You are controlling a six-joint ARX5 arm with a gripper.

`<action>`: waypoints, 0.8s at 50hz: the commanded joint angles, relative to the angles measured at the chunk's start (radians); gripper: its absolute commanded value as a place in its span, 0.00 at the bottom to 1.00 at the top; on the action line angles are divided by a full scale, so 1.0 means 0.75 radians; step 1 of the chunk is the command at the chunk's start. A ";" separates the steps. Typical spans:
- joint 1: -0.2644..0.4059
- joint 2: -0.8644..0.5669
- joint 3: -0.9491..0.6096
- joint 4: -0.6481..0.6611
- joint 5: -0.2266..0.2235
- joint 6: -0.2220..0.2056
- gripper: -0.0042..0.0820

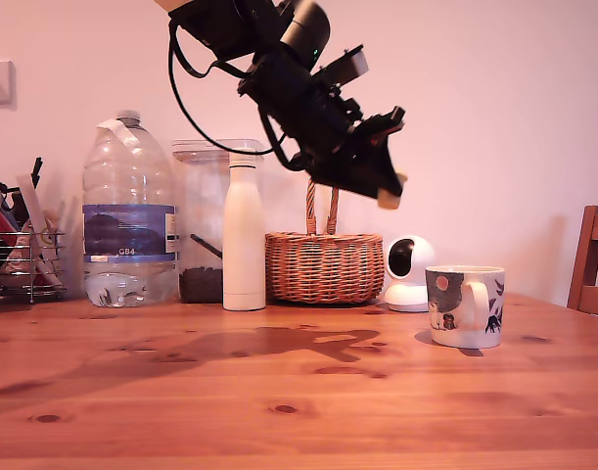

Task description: Pick up the coffee capsules from the table one by one and drop them inside the nearest coffee cup

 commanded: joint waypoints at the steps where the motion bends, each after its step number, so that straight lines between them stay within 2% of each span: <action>1: -0.035 -0.006 -0.023 0.024 0.003 0.006 0.19; 20: -0.129 -0.006 -0.023 0.093 0.004 0.006 0.19; 32: -0.139 -0.005 -0.021 0.086 -0.002 0.000 0.19; 40: -0.139 0.012 0.001 0.031 -0.035 0.000 0.20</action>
